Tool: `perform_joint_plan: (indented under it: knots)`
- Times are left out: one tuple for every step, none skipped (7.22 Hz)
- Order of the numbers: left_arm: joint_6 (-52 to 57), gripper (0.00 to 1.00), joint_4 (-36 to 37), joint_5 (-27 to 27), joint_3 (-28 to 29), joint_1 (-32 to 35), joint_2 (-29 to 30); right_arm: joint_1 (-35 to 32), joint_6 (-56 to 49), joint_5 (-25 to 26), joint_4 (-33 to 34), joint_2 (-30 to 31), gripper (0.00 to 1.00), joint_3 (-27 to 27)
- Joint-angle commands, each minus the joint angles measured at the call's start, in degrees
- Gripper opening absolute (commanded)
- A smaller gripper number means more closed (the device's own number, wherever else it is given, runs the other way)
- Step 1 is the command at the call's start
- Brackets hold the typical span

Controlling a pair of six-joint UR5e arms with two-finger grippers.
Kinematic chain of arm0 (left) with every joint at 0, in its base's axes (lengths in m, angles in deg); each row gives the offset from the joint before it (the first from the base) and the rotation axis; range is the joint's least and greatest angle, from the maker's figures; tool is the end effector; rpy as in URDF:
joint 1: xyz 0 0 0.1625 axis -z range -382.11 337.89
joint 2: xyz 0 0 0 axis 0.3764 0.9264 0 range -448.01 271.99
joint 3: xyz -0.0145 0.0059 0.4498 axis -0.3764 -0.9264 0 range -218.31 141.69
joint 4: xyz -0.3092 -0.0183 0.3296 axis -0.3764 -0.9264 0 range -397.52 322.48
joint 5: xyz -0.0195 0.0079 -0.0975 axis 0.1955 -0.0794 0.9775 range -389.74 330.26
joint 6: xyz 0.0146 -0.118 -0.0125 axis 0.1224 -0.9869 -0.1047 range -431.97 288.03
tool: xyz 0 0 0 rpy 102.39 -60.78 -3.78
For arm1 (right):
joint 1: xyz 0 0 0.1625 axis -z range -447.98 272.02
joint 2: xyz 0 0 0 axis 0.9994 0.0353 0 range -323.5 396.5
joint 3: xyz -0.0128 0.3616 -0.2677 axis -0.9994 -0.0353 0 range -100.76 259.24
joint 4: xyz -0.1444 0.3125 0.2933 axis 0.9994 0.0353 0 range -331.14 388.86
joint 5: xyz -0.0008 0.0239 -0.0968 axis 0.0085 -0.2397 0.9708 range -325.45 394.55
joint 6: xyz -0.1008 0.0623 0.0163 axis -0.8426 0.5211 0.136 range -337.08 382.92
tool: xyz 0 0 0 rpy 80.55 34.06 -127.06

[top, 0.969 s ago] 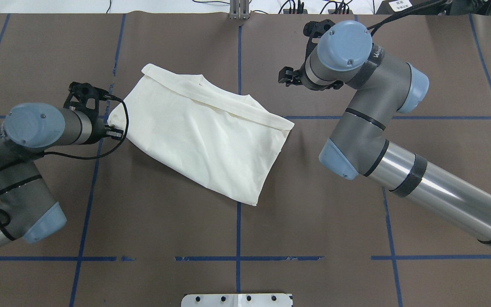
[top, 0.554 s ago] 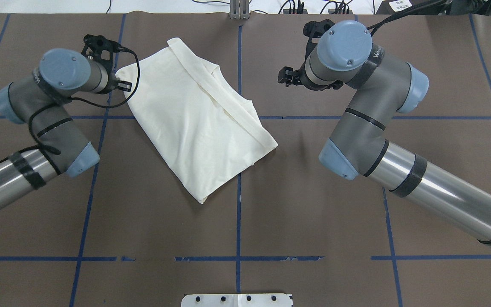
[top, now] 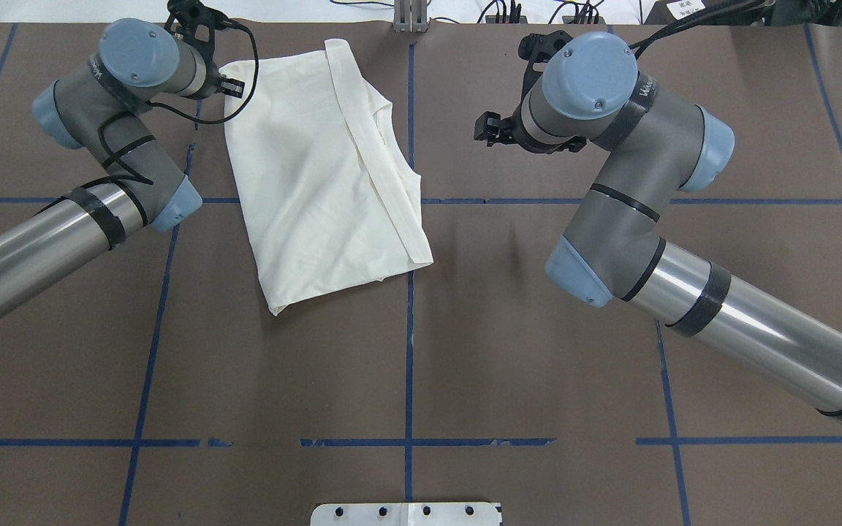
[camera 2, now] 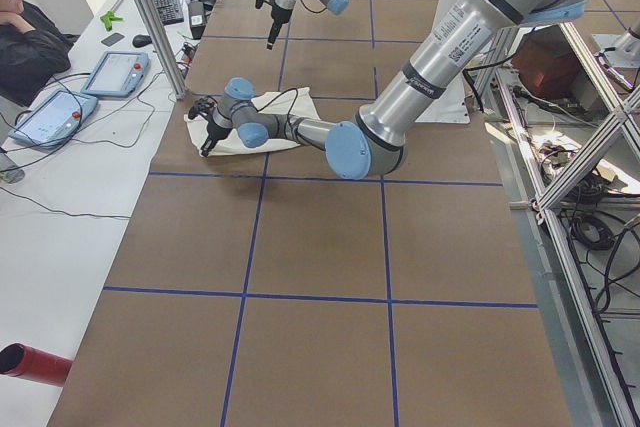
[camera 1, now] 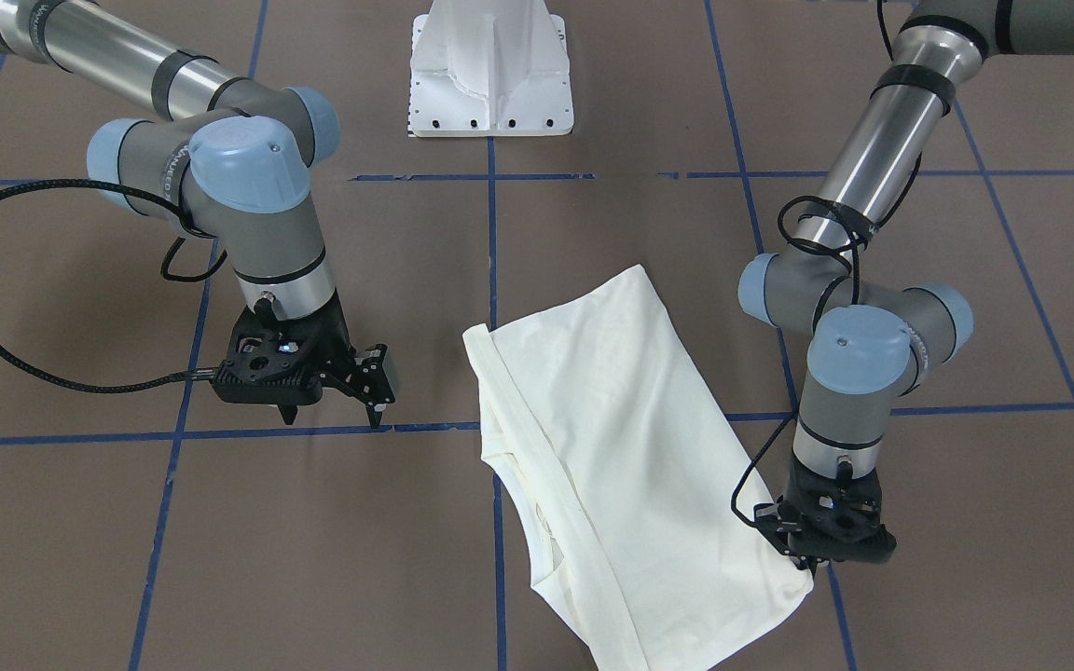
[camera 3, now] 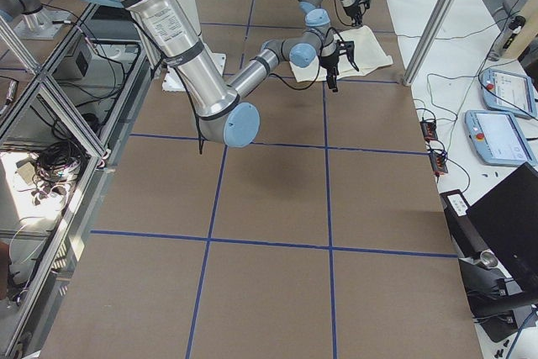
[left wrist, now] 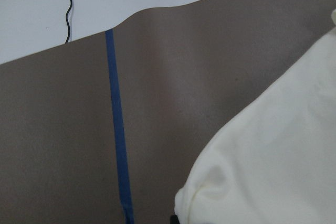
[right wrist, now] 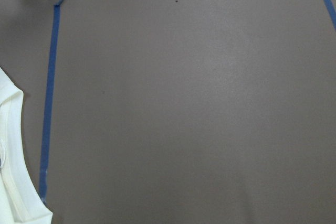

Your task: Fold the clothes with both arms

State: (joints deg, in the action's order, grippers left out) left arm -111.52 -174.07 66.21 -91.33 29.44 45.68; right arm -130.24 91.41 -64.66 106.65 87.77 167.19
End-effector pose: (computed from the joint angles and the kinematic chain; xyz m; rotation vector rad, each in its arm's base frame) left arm 0.4618 -0.7762 0.4287 0.6612 0.6593 0.0304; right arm -0.5025 -0.6109 0.2580 0.3227 -0.8052 0.2707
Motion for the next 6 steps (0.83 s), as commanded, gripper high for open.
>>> perform_joint_plan:
  knots:
    - [-0.62, 1.00, -4.32, 11.10, -7.83, 0.56, -4.72, 0.86, 7.64, 0.24, 0.26, -2.92, 0.98, -2.50]
    - [-3.58, 1.00, -4.77, 12.75, -13.37, 0.39, -8.32, 1.65, 12.66, 0.51, 0.17, -8.68, 0.96, -7.74]
    - [-4.83, 1.00, -4.86, 12.86, -14.82, 0.39, -9.06, 2.70, 16.45, 1.20, -0.35, -13.52, 0.88, -13.71]
    - [-4.76, 1.00, -4.86, 12.94, -15.09, 0.39, -9.76, 3.50, 19.54, 1.82, -7.32, -15.40, 0.77, -20.12]
    - [-4.84, 1.00, -4.86, 12.95, -15.09, 0.39, -9.85, 4.29, 19.66, 4.09, -11.74, -17.68, 0.77, -26.54]
    - [-4.93, 1.00, -4.95, 12.95, -15.36, 0.13, -10.12, 5.16, 19.66, 4.46, -11.78, -18.40, 0.67, -27.82]
